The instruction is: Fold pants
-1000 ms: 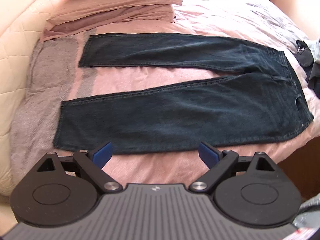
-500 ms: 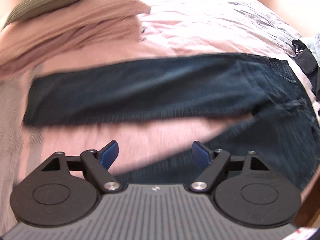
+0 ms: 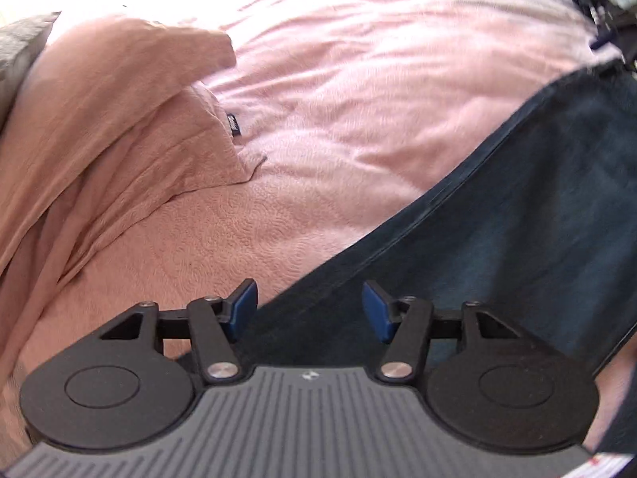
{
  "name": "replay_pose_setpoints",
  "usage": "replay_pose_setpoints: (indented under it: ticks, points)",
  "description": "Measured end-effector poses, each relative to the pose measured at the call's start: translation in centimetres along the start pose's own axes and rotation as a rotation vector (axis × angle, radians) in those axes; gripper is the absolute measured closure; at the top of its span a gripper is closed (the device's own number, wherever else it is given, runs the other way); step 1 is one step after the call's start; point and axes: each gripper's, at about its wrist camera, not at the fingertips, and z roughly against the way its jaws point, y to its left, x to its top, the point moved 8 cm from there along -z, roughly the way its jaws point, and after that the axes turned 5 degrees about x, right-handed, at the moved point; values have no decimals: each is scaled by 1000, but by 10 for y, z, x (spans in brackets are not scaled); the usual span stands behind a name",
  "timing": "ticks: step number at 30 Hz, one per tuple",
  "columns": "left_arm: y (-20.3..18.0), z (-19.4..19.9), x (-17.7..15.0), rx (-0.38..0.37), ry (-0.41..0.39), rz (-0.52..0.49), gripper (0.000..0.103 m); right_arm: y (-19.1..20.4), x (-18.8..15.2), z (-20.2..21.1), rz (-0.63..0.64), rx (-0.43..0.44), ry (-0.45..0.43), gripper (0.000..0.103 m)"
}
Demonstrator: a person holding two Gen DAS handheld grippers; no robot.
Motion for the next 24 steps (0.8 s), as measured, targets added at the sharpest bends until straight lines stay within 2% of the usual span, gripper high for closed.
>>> replay_pose_setpoints:
  ticks: [6,14,15,17,18,19,20,22,23,24]
  points:
    - [20,-33,-11,-70,59,-118,54,-12,7,-41,63,50,57,43]
    - [24,-43,-22,-169,98,-170,55,-23,1,-68,30,57,132,44]
    - [23,-44,-27,-174,110,-191,55,-22,1,-68,29,56,135,45]
    - [19,-45,-37,-150,126,-265,55,-18,0,-68,41,70,142,60]
    - [18,-47,-40,-136,125,-285,58,-15,-1,-69,48,78,153,70]
    - [16,-47,-40,-130,125,-283,67,-10,-1,-69,65,74,158,75]
    - [15,-47,-38,-127,124,-272,74,-4,-1,-70,94,71,157,87]
    - [13,-44,-38,-107,111,-269,97,4,0,-66,121,30,149,93]
    - [12,-39,-39,-64,89,-282,102,7,0,-61,139,6,133,94]
    - [13,-32,-40,-31,67,-283,102,10,1,-53,147,-16,111,95]
